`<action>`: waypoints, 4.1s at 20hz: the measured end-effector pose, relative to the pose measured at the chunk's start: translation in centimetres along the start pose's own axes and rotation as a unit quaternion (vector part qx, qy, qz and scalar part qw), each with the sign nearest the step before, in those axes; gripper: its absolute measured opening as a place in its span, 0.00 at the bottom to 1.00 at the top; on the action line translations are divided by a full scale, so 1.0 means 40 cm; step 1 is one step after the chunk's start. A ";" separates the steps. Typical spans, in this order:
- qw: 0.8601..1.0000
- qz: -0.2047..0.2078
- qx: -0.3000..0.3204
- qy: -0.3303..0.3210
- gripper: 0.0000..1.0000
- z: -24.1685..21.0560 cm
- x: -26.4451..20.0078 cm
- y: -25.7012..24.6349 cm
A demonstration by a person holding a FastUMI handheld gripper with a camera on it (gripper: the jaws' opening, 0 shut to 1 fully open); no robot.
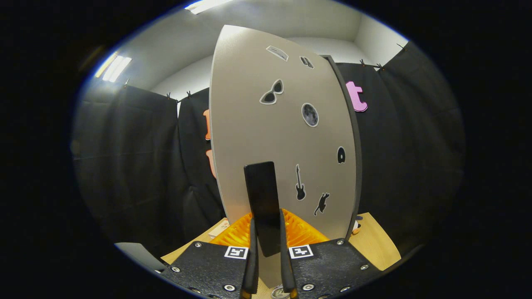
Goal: Open the shoe cabinet door, grab the shoes and put them into the shoe cabinet, then close the shoe cabinet door.
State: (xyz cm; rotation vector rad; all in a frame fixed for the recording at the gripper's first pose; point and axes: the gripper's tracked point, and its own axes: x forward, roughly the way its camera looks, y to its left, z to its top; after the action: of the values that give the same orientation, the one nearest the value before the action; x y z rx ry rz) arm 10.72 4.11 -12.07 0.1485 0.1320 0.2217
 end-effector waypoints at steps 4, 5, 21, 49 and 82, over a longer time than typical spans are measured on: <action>1.000 -0.016 0.003 -0.009 0.21 0.008 -0.075 -0.085; 1.000 -0.022 0.002 -0.011 0.21 0.005 -0.103 -0.115; 0.992 -0.126 0.022 -0.018 0.14 0.017 -0.278 -0.499; 0.985 -0.143 -0.050 -0.079 0.19 0.100 -0.351 -0.329; 0.932 -0.060 0.112 0.339 0.76 -1.010 -0.038 -0.078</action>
State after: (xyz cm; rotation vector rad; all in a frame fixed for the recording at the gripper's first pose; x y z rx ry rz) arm 4.01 6.08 -52.00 0.2870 0.8556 0.1275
